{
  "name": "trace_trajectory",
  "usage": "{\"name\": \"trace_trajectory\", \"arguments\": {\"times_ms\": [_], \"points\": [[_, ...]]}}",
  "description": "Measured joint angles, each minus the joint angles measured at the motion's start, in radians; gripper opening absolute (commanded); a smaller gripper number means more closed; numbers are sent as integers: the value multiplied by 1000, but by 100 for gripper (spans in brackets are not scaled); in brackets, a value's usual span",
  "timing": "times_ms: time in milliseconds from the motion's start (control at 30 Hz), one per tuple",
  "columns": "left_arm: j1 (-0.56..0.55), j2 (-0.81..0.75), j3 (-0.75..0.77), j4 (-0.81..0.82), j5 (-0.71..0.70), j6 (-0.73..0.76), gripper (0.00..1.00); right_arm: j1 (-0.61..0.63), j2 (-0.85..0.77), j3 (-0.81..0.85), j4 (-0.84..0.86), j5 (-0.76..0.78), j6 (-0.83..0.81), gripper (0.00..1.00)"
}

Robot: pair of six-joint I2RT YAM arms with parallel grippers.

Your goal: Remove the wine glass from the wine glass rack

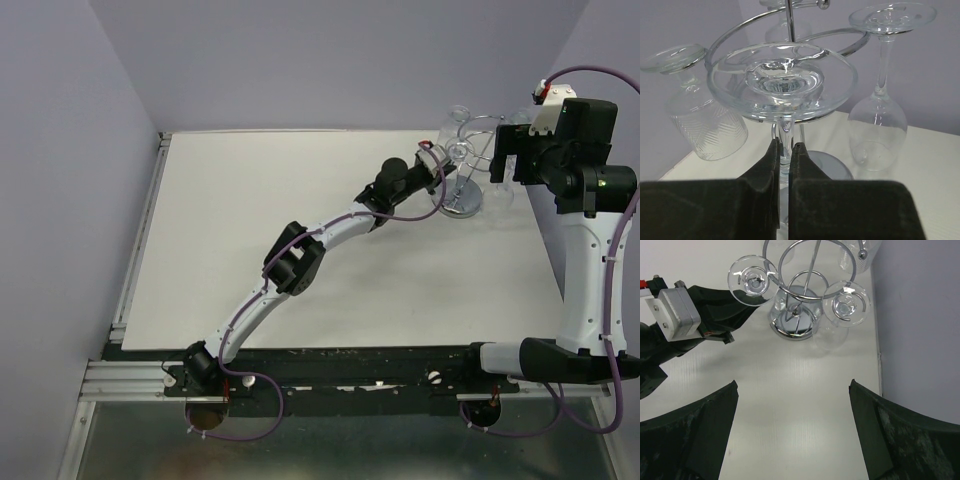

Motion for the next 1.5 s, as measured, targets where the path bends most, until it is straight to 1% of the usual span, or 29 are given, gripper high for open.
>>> {"name": "trace_trajectory", "arguments": {"times_ms": [267,667,800,1000,1233,1500], "points": [[-1,0,59,-21,-1,16,0,-7,-7,-1,0,0,0,99],[0,0,55,-21,-6,-47,0,-13,-19,-3,0,0,0,99],[2,-1,34,-16,-6,-65,0,-13,-19,-3,0,0,0,99],[6,-37,-60,-2,-6,-99,0,-18,-19,-3,1,0,-1,99],[13,-101,-99,-2,13,-112,0,-23,-21,-3,1,0,-2,99],[13,-140,-120,-7,22,-130,0,-29,-51,-16,1,0,-2,99]]}}
